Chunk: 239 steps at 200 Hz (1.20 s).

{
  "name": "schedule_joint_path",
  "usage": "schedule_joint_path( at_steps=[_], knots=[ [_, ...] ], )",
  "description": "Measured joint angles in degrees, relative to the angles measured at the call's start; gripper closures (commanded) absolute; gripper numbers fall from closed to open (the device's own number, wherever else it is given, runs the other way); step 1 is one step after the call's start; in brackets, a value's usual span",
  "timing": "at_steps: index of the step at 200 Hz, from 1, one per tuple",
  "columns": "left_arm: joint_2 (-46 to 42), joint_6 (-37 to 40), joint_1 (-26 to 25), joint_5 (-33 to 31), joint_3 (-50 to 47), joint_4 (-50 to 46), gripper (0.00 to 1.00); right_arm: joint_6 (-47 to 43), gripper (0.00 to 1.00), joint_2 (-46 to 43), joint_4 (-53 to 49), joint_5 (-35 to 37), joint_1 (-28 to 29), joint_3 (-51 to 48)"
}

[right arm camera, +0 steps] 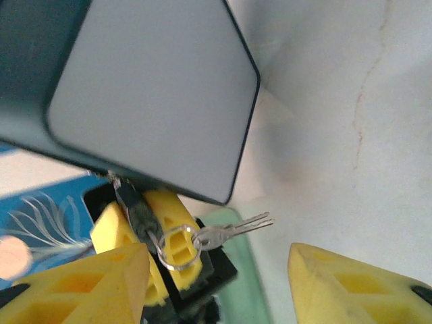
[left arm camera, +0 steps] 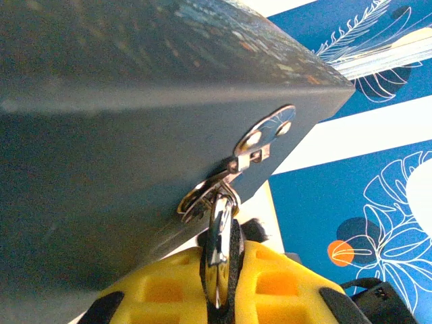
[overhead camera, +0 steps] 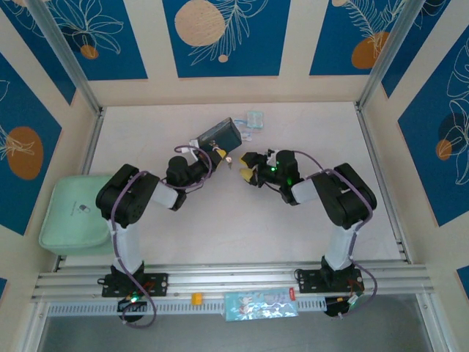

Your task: Unlock a padlock with a key

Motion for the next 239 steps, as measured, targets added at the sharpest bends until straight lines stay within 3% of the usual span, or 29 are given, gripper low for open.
schedule_joint_path(
  at_steps=[60, 107, 149, 239],
  knots=[
    [0.0, -0.3, 0.0, 0.2, 0.0, -1.4, 1.0, -22.8, 0.52, -1.3, -7.4, -2.0, 0.9, 1.9],
    [-0.2, -0.5, 0.0, 0.6, 0.0, -2.6, 1.0, -32.3, 0.53, -1.3, -6.9, -5.2, 1.0, 3.3],
    [-0.4, -1.4, -0.2, 0.6, 0.0, -2.8, 1.0, -35.5, 0.58, -1.3, -6.5, -7.6, 1.2, 6.2],
    [-0.4, -2.9, -0.6, 0.6, 0.0, -2.4, 1.0, -31.9, 0.67, 2.3, 0.7, -11.0, 0.6, 7.2]
  ],
)
